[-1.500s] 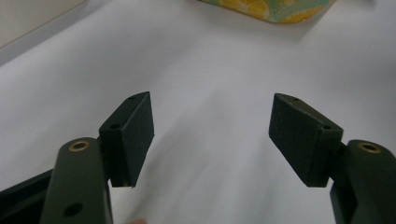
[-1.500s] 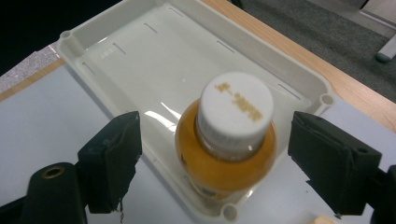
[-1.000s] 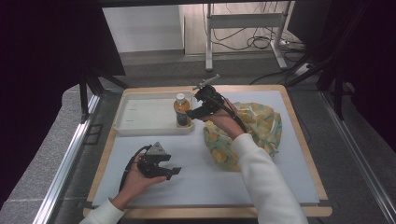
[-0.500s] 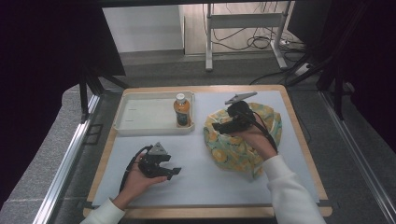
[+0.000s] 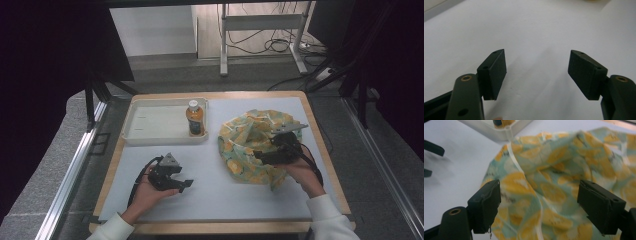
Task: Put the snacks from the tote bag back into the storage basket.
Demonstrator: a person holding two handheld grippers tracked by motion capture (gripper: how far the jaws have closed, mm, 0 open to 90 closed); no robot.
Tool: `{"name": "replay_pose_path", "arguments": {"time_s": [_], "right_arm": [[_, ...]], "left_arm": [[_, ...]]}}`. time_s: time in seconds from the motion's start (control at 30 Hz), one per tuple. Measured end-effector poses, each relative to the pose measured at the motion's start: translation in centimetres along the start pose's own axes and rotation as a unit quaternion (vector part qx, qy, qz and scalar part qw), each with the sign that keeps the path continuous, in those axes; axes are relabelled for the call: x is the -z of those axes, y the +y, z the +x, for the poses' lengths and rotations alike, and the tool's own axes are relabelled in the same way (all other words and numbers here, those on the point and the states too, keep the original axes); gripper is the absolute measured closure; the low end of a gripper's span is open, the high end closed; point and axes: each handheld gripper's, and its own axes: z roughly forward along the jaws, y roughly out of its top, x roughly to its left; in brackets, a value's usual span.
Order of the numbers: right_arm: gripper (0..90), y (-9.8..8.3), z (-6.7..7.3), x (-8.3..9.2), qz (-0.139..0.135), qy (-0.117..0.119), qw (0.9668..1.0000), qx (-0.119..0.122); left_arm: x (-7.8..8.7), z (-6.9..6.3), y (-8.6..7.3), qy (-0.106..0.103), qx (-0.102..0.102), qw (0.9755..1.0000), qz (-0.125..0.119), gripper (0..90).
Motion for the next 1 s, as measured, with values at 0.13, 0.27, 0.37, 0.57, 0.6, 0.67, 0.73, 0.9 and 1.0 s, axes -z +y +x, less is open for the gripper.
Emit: {"name": "replay_pose_path", "arguments": {"time_s": [0.13,0.27,0.37,0.57,0.6,0.67,0.73,0.9,1.0], "right_arm": [[19.2,-1.6,-0.5,0.5,0.002,-0.005,0.9999,-0.008],[19.2,-2.5,-0.7,0.7,-0.002,-0.004,0.9999,-0.015],[19.2,-2.8,-0.7,0.7,0.0,-0.001,0.9999,-0.015],[19.1,-2.8,-0.6,0.5,-0.001,-0.003,0.9999,-0.011],[19.2,-2.8,-0.6,0.5,-0.001,-0.004,0.9999,-0.011],[19.1,-2.8,-0.6,0.5,-0.002,-0.004,0.9999,-0.011],[19.2,-2.8,-0.6,0.6,-0.004,-0.005,0.9999,-0.013],[19.1,-2.9,-0.6,1.0,-0.009,-0.007,0.9998,-0.015],[19.1,-3.1,-0.6,1.3,-0.013,-0.008,0.9998,-0.015]], "left_arm": [[0.0,0.1,0.0,0.001,0.002,1.0,0.002,31.4],[-0.1,0.1,-0.1,0.003,0.004,1.0,0.003,31.4],[-0.2,0.1,-0.1,0.004,0.004,1.0,0.004,31.4],[-0.1,0.1,-0.2,0.005,0.005,1.0,0.003,31.4],[0.0,0.1,-0.2,0.005,0.006,1.0,0.002,31.4],[0.0,0.2,-0.3,0.005,0.006,1.0,0.001,31.4],[0.1,0.2,-0.3,0.005,0.005,1.0,0.0,31.4],[0.2,0.2,-0.3,0.006,0.0,0.9999,-0.009,30.9],[0.2,0.3,-0.3,0.006,-0.004,0.9999,-0.01,30.6]]}}
